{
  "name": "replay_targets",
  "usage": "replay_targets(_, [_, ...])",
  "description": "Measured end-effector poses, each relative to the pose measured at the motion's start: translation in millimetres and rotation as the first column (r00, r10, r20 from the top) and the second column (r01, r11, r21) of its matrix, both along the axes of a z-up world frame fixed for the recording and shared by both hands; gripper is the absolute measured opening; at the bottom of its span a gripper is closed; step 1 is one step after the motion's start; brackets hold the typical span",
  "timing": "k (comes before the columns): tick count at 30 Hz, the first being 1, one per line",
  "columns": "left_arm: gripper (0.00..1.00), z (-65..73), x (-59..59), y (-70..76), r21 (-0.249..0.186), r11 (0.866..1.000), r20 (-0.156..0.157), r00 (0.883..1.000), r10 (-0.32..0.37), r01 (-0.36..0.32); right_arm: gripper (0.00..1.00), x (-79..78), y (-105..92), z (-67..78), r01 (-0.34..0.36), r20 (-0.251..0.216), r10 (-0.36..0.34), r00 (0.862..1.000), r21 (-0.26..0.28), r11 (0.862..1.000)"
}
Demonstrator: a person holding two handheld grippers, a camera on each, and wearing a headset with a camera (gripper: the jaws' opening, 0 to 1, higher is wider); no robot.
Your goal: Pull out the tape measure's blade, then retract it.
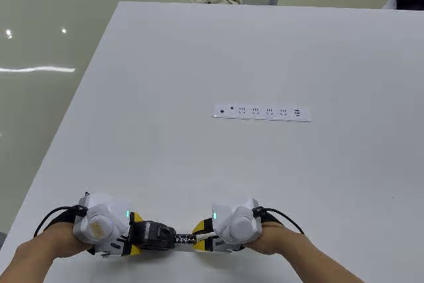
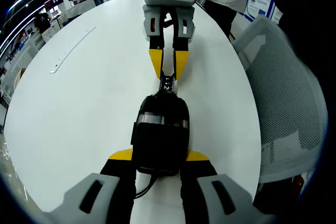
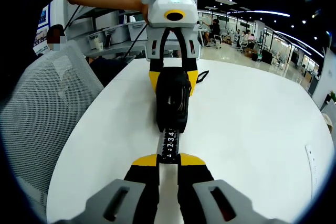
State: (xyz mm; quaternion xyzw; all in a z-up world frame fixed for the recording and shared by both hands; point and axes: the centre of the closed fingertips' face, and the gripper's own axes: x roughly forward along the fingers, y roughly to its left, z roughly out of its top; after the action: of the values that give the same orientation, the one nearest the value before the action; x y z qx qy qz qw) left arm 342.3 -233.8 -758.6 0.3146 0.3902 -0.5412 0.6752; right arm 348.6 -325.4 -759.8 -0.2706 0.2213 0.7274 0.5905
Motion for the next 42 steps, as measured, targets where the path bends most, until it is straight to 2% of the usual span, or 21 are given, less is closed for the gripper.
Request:
replay_targets(11, [0.28,-0.5,0.0,2.1,-0.001,1.000,0.000,1.000,0.004,-0.004,0.10,0.8,-5.2,4.4,0.000,-0.002,0.000,1.000,0.003,1.000])
replay_targets(42, [0.28,-0.5,0.0,0.8,-0.012,1.000,-0.013,1.000,0.017,-0.017,0.10,2.7,-24.2,4.9,0.000,-0.010,0.000,1.000,-0.011,1.000])
